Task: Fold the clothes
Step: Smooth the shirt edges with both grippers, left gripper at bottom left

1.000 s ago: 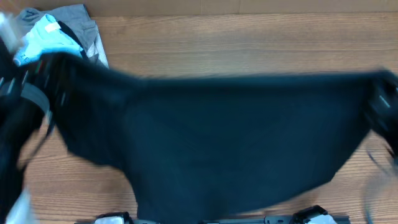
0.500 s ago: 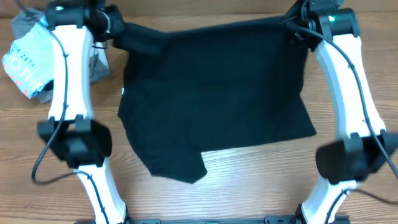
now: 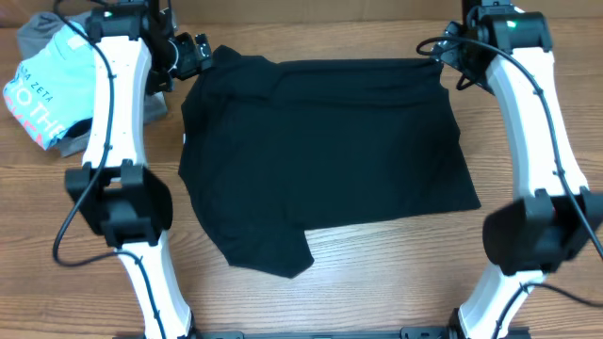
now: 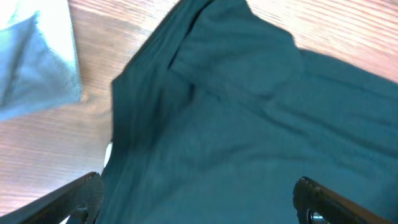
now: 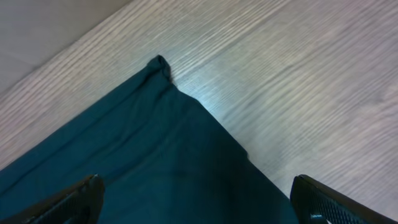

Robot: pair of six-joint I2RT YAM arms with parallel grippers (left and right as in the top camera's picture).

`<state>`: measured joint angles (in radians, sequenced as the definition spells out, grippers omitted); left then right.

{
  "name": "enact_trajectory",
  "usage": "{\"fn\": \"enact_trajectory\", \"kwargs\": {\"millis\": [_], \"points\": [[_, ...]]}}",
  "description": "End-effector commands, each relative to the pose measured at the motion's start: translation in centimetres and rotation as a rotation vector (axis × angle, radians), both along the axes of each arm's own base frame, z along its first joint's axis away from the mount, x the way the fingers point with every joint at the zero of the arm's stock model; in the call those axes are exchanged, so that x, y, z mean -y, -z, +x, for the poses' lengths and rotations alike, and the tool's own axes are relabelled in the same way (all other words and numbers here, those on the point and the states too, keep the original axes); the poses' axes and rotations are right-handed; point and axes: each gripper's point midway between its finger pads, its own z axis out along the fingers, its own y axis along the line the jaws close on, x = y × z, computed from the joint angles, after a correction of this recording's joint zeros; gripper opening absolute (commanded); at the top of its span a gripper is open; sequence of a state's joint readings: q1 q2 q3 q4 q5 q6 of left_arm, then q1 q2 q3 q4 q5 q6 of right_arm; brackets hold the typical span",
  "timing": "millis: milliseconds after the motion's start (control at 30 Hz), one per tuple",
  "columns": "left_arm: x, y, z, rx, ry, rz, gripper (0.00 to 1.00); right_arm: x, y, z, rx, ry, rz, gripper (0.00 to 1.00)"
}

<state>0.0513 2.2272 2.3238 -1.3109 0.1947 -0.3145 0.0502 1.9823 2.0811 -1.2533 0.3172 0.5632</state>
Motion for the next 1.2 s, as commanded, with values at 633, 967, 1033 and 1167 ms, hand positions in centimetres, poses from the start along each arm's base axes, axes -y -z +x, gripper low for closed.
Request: {"fn": "enact_trajectory", "kwargs": {"millis": [633, 967, 1033, 1167], "points": [[1.4, -21.5, -22.9, 0.294, 0.018, 0.187, 1.00, -1.5, -12.6, -19.1, 0.068, -0.010, 0.171, 1.00], [3.3, -7.6, -28.6, -0.110, 0.097, 0.079, 1.00, -1.0, -8.0, -19.9, -0.052, 0.004, 0.141, 1.00], [3.2, -4.5, -29.1, -0.194, 0.081, 0.078, 1.00, -1.0, -6.4, -19.6, -0.081, 0.006, 0.140, 1.00], [3.1, 0.7, -30.2, -0.312, 0.066, 0.081, 1.00, -1.0, -4.0, -18.7, -0.104, 0.008, 0.139, 1.00]]}}
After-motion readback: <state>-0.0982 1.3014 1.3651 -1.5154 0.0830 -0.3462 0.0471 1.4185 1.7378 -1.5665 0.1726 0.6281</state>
